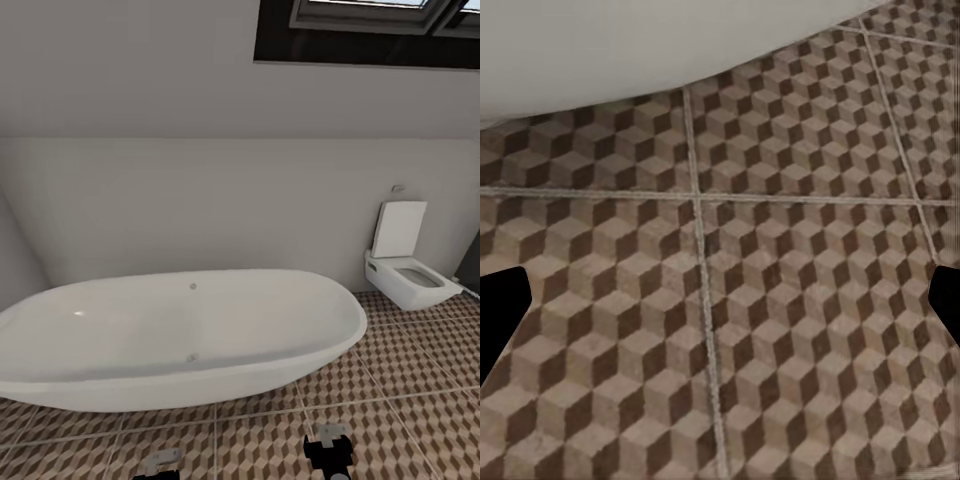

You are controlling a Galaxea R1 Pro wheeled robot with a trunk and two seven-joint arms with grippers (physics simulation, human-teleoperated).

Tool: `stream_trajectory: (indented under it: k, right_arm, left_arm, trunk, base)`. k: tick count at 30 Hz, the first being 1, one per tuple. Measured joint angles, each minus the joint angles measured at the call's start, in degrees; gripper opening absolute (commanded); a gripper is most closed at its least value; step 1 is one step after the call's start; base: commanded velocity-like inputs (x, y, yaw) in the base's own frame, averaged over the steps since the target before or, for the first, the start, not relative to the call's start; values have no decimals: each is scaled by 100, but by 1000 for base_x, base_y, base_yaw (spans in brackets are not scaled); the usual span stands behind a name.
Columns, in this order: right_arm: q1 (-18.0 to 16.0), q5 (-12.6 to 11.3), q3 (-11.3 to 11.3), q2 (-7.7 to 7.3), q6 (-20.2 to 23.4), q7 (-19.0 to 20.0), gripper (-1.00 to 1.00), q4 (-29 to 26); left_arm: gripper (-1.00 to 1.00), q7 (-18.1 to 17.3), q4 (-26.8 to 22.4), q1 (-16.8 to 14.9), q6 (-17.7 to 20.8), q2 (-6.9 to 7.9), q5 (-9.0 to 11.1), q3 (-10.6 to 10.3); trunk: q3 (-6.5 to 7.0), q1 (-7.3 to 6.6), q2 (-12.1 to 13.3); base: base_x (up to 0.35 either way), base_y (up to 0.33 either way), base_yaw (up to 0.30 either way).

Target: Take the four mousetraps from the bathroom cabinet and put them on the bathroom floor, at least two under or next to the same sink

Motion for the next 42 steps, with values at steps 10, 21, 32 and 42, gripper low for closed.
stream_trajectory:
  k: [10, 21, 32, 42]
  right_arm:
    - [-1, 8, -1, 4, 0, 1, 100, -5]
    - [-1, -10, -1, 28, 23, -6, 100, -7]
    - [0, -16, 2, 37, 31, 1, 100, -8]
    - [0, -12, 5, 37, 35, 0, 100, -9]
  left_arm:
    - [100, 1, 6, 1, -1, 3, 6, -3]
    - [100, 1, 8, 1, -1, 2, 7, -8]
    - [100, 1, 9, 0, -1, -7, 7, -8]
    - [100, 0, 99, 0, -1, -21, 14, -8]
  trunk:
    - [19, 0, 0]
    - [-29, 0, 0]
    - [-124, 0, 0]
    - [-209, 0, 0]
  base:
    - [0, 0, -40]
    - [0, 0, -2]
    - [0, 0, -48]
    - [0, 0, -140]
